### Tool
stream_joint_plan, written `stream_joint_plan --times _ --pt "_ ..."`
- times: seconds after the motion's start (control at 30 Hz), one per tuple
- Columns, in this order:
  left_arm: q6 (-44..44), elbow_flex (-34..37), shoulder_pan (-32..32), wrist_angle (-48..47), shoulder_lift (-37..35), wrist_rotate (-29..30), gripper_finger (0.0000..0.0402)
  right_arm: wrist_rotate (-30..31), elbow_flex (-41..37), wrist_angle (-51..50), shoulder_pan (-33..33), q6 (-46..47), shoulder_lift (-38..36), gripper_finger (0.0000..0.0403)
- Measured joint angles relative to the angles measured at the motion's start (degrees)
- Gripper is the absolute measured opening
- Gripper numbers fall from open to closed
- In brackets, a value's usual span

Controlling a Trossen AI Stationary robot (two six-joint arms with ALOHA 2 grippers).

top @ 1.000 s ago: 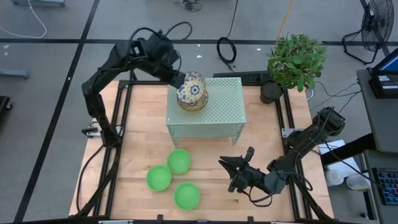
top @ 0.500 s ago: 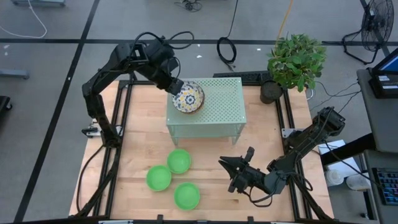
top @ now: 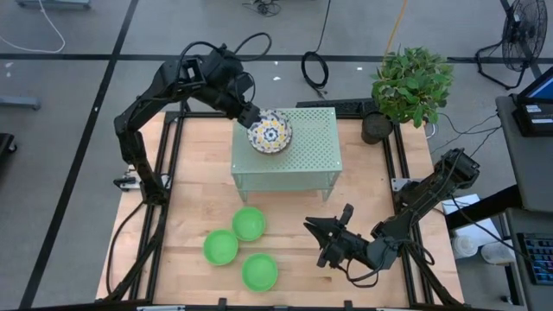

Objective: Pick & Place Mini bowls
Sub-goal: Stack the yellow patterned bowl on the yellow patterned bowl on the shelf

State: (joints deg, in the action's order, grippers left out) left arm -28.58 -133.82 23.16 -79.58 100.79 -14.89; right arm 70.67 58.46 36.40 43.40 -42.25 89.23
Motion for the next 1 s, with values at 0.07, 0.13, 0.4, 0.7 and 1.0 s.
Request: stream_joint_plan --times 0.07,0.13,0.4,0.7,1.0 --pt "-0.1 0.0 0.1 0.0 0.0 0.0 0.0048 0.0 0.0 0.0 0.0 0.0 0.0 0.0059" --pt "-0.2 0.0 0.2 0.0 0.0 0.0 0.0048 0.0 0.0 0.0 0.0 0.0 0.0 0.0059" --pt "-0.3 0.0 0.2 -0.1 0.0 0.0 0.0049 0.0 0.0 0.0 0.0 0.0 0.0 0.0059" --pt "1.1 0.0 0.2 -0.1 0.0 1.3 0.0065 0.0 0.0 0.0 0.0 0.0 0.0 0.0059" --pt "2.0 0.0 0.0 0.1 0.0 2.2 0.0161 0.0 0.0 0.0 0.0 0.1 0.0 0.0059"
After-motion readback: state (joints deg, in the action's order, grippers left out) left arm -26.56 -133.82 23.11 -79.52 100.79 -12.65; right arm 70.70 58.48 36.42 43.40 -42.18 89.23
